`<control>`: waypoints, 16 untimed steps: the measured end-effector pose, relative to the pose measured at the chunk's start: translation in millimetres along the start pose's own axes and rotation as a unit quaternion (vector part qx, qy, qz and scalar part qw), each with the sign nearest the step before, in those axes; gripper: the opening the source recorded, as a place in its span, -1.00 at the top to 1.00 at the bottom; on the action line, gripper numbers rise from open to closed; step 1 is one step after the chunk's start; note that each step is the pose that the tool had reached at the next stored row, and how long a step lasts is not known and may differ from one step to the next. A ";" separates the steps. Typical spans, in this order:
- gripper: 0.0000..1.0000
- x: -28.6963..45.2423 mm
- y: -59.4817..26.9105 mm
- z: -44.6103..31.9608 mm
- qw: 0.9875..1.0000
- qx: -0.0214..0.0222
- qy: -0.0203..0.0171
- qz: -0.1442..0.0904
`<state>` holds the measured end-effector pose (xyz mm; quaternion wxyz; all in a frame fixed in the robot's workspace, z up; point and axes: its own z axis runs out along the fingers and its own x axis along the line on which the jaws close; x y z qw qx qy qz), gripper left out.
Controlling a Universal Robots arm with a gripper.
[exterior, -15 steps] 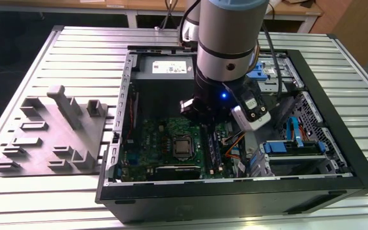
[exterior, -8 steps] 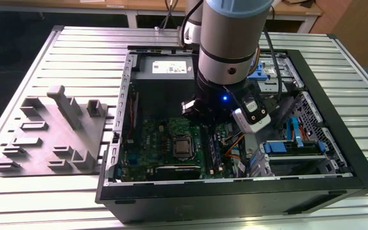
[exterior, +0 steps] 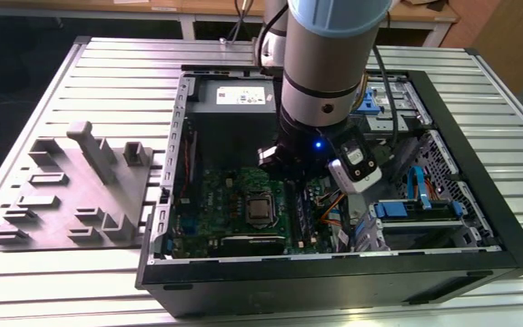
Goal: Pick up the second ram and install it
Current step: 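Insert the second ram into the second slot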
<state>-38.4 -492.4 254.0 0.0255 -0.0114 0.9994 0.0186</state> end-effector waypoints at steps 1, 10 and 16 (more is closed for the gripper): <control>0.77 0.1 -0.1 1.7 1.000 0.000 0.000 0.000; 0.77 -0.7 -0.3 8.0 1.000 -0.001 0.000 0.000; 0.77 -0.4 -0.5 14.2 1.000 -0.004 0.000 0.000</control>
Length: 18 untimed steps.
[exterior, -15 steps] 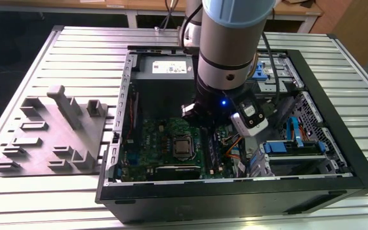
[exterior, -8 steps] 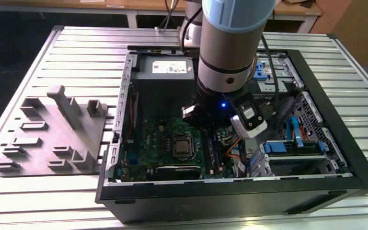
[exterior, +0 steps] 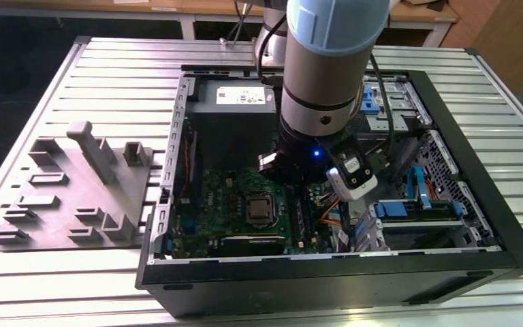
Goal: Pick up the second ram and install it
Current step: 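Insert the second ram into the second slot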
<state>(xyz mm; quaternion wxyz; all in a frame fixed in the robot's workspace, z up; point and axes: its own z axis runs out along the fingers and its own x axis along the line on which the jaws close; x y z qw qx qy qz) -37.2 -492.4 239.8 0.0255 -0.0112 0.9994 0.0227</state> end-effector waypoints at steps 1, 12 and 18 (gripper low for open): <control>0.77 0.0 0.0 1.1 1.000 0.000 0.000 0.000; 0.77 0.2 -0.3 4.7 1.000 0.000 0.000 0.005; 0.77 0.2 0.1 5.5 1.000 0.000 0.000 0.005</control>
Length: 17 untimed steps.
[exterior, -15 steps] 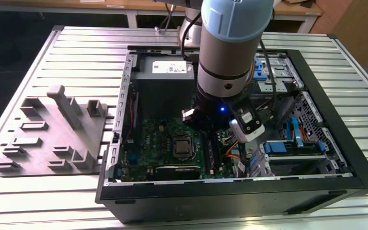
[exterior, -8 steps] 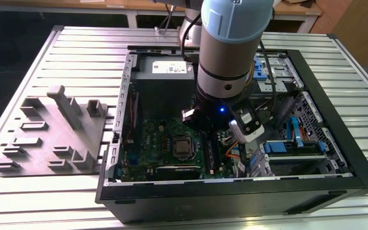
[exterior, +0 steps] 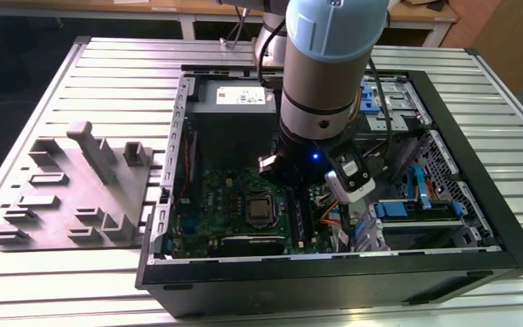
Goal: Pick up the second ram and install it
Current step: 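Insert the second ram into the second slot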
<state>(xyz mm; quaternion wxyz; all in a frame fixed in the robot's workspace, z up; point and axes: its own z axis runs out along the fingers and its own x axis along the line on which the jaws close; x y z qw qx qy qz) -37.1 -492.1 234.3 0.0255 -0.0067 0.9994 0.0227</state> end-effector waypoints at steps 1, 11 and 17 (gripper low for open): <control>0.77 0.0 0.1 0.1 1.000 0.000 0.000 0.000; 0.77 0.3 0.8 3.2 1.000 -0.002 0.000 0.000; 0.77 1.0 1.0 3.9 1.000 0.002 0.000 -0.001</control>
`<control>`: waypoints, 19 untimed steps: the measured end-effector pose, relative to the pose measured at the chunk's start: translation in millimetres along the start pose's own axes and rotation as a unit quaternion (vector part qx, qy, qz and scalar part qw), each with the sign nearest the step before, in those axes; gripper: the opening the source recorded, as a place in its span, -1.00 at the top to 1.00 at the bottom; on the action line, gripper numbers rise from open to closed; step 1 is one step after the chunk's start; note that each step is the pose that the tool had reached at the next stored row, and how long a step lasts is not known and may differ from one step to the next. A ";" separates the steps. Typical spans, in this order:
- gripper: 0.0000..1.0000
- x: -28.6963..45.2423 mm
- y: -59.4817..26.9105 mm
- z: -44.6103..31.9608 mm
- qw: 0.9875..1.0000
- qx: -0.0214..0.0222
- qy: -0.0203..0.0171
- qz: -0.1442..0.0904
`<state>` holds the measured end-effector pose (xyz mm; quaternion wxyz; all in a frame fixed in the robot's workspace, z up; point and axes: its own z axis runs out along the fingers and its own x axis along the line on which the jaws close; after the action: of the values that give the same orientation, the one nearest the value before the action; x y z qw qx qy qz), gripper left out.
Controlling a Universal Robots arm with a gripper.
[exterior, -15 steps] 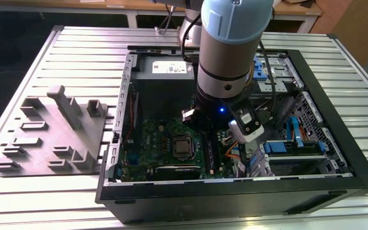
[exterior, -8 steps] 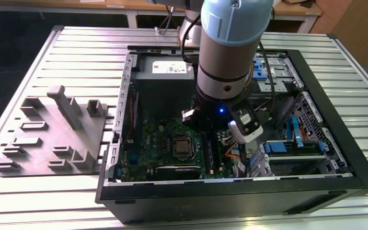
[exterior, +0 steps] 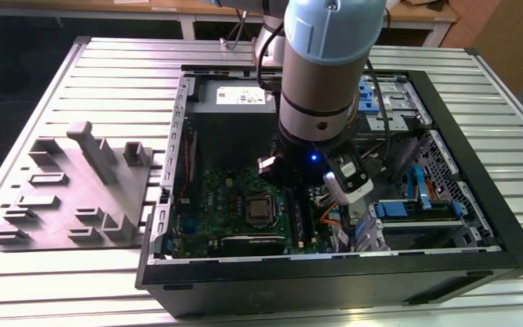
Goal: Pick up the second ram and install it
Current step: 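Insert the second ram into the second slot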
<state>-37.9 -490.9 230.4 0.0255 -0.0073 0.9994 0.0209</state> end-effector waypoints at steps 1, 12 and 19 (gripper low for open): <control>0.77 0.0 0.1 0.1 1.000 0.000 0.000 0.000; 0.77 0.2 1.1 2.7 1.000 0.002 0.000 0.000; 0.77 0.2 1.1 3.0 1.000 0.003 0.000 0.004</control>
<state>-37.9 -489.7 227.5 0.0255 -0.0029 0.9995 0.0182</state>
